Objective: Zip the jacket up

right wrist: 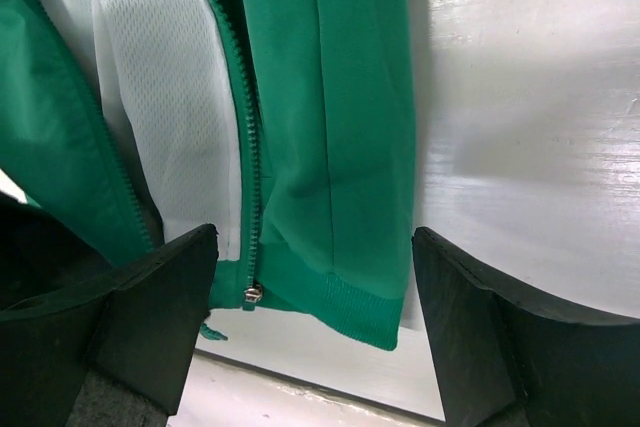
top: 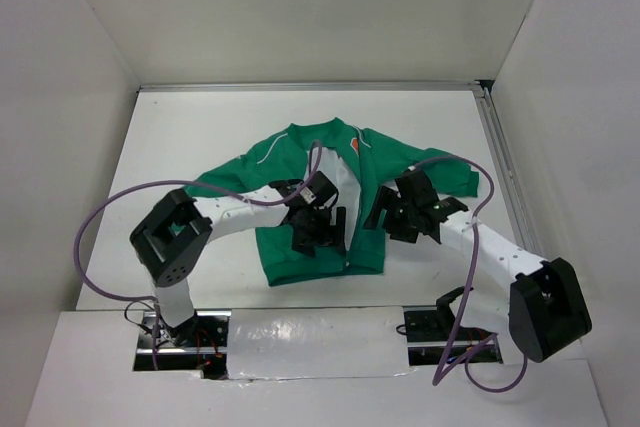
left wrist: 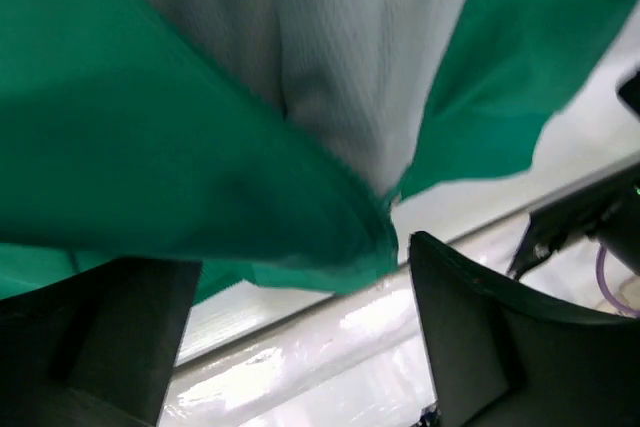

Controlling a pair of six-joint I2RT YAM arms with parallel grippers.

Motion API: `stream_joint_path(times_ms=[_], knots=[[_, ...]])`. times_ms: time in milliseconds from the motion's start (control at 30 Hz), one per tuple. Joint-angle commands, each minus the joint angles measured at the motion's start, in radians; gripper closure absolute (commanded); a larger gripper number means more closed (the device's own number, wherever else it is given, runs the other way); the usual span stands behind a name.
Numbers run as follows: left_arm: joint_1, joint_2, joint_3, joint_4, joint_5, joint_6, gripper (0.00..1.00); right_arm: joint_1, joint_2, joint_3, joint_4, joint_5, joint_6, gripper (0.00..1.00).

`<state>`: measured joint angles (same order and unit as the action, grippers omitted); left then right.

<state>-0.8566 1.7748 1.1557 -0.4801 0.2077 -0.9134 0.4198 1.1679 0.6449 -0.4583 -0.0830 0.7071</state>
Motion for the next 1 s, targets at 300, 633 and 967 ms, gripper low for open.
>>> stream_joint_path(times_ms=[300,633,967], knots=[[-0.013,0.04,0.067,-0.045,-0.028,0.007,0.31,-0.062,-0.007,-0.022,0.078,-0.073,-0.061,0.16],[-0.013,-0.066,-0.042,0.084,0.05,0.061,0.31,-0.064,0.032,-0.022,0.093,-0.08,-0.058,0.16],[-0.012,-0.064,-0.057,0.115,0.091,0.087,0.49,-0.058,0.072,-0.013,0.101,-0.087,-0.064,0.17]])
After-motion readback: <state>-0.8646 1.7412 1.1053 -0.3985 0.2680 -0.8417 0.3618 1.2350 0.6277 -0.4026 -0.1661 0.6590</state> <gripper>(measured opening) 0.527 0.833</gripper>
